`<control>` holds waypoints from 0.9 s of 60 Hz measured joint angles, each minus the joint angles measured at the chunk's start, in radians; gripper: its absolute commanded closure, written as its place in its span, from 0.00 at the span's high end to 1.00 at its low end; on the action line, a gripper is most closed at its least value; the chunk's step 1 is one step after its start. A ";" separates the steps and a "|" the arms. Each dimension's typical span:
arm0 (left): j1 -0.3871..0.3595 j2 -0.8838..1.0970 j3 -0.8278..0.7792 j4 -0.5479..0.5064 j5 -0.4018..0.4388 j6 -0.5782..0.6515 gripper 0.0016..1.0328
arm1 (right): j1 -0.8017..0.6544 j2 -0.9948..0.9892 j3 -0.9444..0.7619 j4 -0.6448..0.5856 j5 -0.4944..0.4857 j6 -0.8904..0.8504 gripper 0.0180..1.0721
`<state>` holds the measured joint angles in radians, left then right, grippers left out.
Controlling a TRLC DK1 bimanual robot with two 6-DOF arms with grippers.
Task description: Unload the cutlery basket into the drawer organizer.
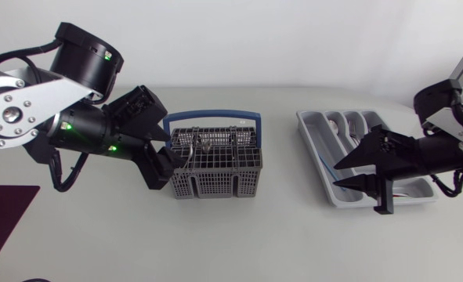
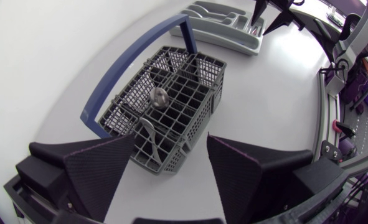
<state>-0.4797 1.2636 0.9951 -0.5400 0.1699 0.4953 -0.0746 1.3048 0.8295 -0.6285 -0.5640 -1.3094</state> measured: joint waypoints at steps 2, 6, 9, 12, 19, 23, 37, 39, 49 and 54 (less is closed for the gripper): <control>0.001 -0.001 -0.008 0.003 0.000 0.000 0.94 | 0.033 -0.001 0.004 0.000 0.000 0.058 0.49; 0.003 -0.006 -0.029 0.020 0.000 0.000 0.94 | 0.112 -0.002 0.021 0.004 0.001 0.201 0.48; 0.007 -0.011 -0.042 0.029 0.000 0.000 0.94 | 0.174 -0.004 0.035 0.024 0.012 0.311 0.48; 0.013 -0.016 -0.053 0.036 0.000 0.000 0.94 | 0.227 -0.007 0.044 0.059 0.028 0.404 0.48; 0.034 -0.033 -0.078 0.069 0.000 0.000 0.94 | 0.365 -0.008 0.068 0.139 0.079 0.639 0.48; 0.044 -0.042 -0.095 0.092 0.000 0.000 0.94 | 0.436 -0.004 0.080 0.164 0.119 0.744 0.48; 0.076 -0.046 -0.140 0.143 0.002 -0.001 0.94 | 0.600 0.079 0.158 0.256 0.188 1.048 0.48; 0.084 -0.046 -0.144 0.156 0.011 -0.001 0.94 | 0.609 0.097 0.174 0.266 0.188 1.083 0.48; 0.126 -0.046 -0.168 0.216 0.077 -0.005 0.94 | 0.646 0.167 0.232 0.335 0.201 1.225 0.48; 0.132 -0.046 -0.185 0.238 0.095 -0.006 0.94 | 0.663 0.198 0.246 0.372 0.203 1.266 0.48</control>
<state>-0.3477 1.2179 0.8101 -0.3023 0.2653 0.4896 0.5880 1.5028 1.0756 -0.2565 -0.3614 -0.0437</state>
